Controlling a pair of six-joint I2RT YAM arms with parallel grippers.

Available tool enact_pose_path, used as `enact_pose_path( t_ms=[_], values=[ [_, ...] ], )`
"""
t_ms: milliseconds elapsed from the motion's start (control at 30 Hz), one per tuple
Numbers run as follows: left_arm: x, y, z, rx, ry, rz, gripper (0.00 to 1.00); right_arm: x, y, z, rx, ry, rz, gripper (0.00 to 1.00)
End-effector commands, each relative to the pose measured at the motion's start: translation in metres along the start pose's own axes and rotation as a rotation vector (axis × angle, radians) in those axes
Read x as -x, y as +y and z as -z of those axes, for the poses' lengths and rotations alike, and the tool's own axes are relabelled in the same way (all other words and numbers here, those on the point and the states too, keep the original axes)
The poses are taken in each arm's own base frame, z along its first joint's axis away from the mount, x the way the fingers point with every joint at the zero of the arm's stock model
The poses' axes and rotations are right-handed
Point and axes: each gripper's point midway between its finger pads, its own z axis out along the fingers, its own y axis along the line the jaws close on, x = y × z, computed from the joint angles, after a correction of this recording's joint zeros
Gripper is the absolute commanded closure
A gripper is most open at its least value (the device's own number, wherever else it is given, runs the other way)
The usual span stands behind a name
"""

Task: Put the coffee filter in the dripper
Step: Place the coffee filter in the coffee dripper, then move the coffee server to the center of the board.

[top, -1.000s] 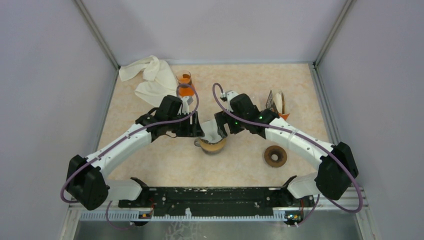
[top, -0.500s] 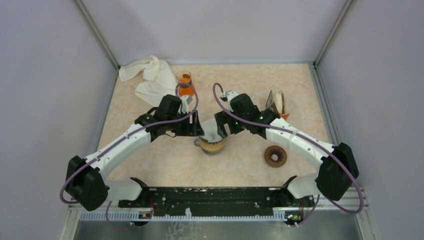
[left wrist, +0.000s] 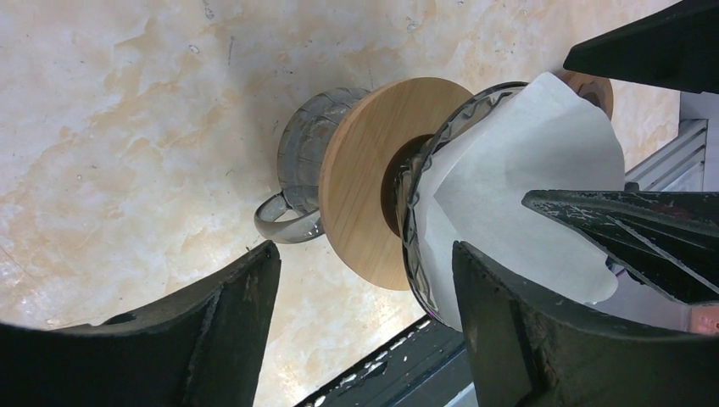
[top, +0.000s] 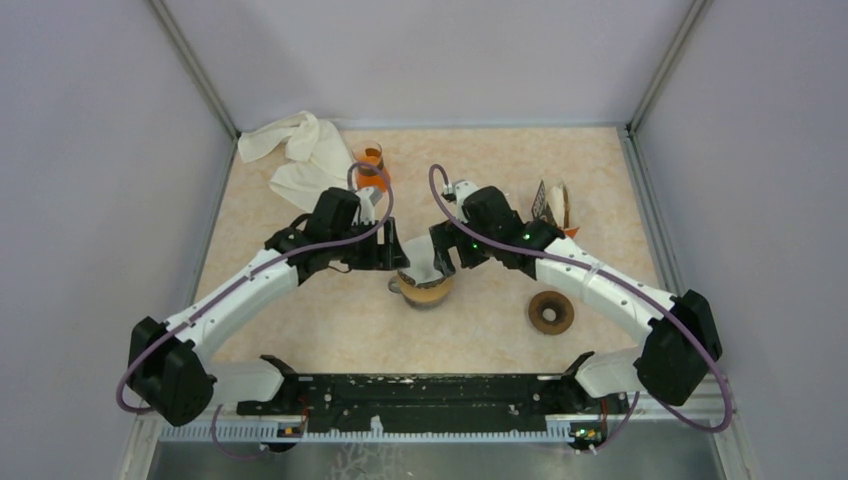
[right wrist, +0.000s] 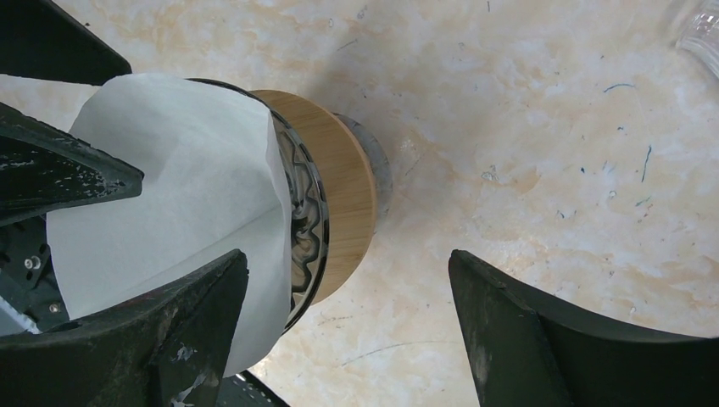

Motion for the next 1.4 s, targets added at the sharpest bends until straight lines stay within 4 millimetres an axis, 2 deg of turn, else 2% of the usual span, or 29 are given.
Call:
enact_pose_path(
  t_ms=[0,133,300,467,567,767,933,1200,1367],
  values=[
    [0.027,-0.020,0.016,-0.066,-0.104,-0.025,0.20,0.037,0.011,0.024,0.040,-0.124,0.001,0.11],
    [0.036,-0.023,0.027,-0.079,-0.178,-0.032,0.15,0.044,0.012,0.036,0.047,-0.170,0.001,0.11],
    [0.041,-0.018,0.043,-0.076,-0.298,-0.043,0.13,0.053,0.012,0.058,0.044,-0.239,0.003,0.11],
    [0.030,-0.015,0.052,-0.119,-0.369,-0.107,0.11,0.059,0.009,0.080,0.029,-0.337,0.015,0.11],
    [0.016,-0.015,0.047,-0.169,-0.365,-0.153,0.11,0.059,0.007,0.090,0.027,-0.392,0.022,0.11],
    [-0.012,-0.004,0.026,-0.197,-0.308,-0.181,0.10,0.057,0.001,0.108,0.008,-0.473,0.045,0.12],
    [-0.033,0.002,0.012,-0.259,-0.322,-0.215,0.14,0.053,-0.006,0.122,-0.021,-0.509,0.072,0.12],
    [-0.040,0.019,0.005,-0.252,-0.442,-0.287,0.18,0.050,-0.015,0.144,-0.066,-0.571,0.109,0.12],
    [-0.041,0.020,-0.002,-0.277,-0.502,-0.389,0.22,0.047,-0.019,0.153,-0.089,-0.573,0.134,0.11]
  ],
)
